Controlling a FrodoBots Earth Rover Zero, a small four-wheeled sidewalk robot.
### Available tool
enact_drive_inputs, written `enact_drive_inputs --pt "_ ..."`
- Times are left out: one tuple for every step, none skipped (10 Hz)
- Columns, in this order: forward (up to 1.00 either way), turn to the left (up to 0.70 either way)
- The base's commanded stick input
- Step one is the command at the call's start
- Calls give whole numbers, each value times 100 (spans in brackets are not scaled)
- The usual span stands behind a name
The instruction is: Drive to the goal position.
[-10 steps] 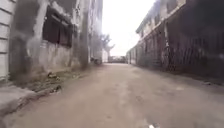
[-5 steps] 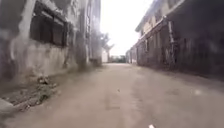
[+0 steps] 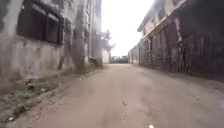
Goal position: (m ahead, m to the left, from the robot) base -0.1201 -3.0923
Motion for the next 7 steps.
enact_drive_inputs --pt "100 0" --pt "100 0" --pt "100 0" --pt "100 0" --pt "100 0" --pt "100 0" --pt "100 -12"
